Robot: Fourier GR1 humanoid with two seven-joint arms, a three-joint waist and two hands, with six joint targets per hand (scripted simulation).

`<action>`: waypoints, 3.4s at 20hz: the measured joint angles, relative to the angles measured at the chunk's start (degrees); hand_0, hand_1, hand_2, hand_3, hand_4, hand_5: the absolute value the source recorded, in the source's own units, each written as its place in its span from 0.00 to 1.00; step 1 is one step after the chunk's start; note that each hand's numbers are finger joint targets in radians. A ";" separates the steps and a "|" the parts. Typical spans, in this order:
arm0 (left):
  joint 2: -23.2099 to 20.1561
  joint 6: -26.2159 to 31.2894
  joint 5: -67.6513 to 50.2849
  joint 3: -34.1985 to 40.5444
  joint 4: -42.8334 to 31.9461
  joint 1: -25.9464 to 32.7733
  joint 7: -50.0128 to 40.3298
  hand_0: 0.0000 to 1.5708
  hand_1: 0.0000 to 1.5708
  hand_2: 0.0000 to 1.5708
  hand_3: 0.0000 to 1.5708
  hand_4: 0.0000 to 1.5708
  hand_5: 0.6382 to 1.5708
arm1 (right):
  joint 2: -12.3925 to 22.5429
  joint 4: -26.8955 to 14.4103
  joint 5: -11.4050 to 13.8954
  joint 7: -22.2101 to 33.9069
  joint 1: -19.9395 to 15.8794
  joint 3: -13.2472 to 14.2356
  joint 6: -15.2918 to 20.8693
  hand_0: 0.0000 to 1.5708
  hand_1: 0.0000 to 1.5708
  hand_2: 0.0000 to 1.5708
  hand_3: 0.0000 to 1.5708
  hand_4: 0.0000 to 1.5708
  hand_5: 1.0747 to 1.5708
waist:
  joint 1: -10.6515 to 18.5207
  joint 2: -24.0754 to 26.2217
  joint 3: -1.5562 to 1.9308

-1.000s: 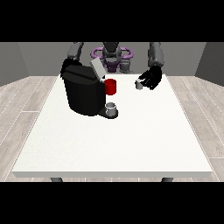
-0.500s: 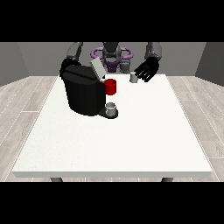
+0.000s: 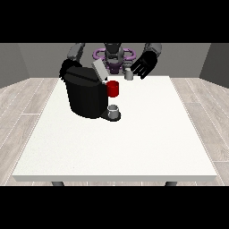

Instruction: Insert the coffee pod into the coffee machine and close the lid

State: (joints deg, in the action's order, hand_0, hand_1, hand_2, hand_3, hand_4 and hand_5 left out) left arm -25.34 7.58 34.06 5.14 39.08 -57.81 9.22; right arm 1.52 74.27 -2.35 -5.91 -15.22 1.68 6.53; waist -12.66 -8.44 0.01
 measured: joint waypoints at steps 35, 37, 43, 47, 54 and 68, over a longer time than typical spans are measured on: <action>1.23 0.56 2.72 1.15 -3.06 -8.80 -3.00 0.75 0.75 0.81 0.77 0.33 1.00 | 0.63 4.42 0.52 2.41 -1.97 0.65 2.38 0.00 0.00 0.00 0.00 0.31 1.00 | -4.11 -4.84 -0.01; 1.62 0.07 2.93 1.18 -3.24 -8.62 -3.25 0.74 0.74 0.79 0.75 0.31 1.00 | 1.06 4.91 0.12 2.64 -2.25 0.94 1.93 0.00 0.00 0.00 0.00 0.29 1.00 | -4.28 -4.86 0.01; 0.99 1.16 3.27 1.23 -3.56 -9.22 -2.75 0.80 0.80 0.82 0.75 0.31 1.00 | 1.79 4.65 -0.67 2.58 -3.15 2.17 1.66 0.00 0.00 0.00 0.00 0.28 1.00 | -3.60 -5.81 0.01; 0.82 0.89 3.42 1.61 -4.17 -8.97 -2.60 0.78 0.78 0.80 0.73 0.30 1.00 | 1.56 5.12 -0.16 2.16 -2.31 1.62 1.83 0.00 0.00 0.00 0.00 0.28 1.00 | -4.00 -6.30 0.01; 0.68 0.64 4.20 1.45 -4.25 -8.80 -1.85 0.72 0.72 0.74 0.64 0.29 1.00 | 1.35 5.34 0.21 2.82 -2.30 1.50 2.55 0.00 0.00 0.00 0.00 0.25 1.00 | -3.85 -6.66 0.06; -0.19 1.04 5.70 1.09 -4.44 -9.32 -0.05 0.36 0.36 0.52 0.41 0.15 1.00 | 1.02 5.57 -0.02 2.79 -3.24 1.61 2.92 0.00 0.00 0.00 0.00 0.30 1.00 | -3.44 -7.05 0.05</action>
State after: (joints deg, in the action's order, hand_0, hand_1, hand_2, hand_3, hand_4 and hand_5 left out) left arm -25.53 8.62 39.76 6.23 34.65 -67.13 9.17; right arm 2.54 79.83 -2.37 -3.11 -18.46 3.29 9.45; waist -16.10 -15.50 0.06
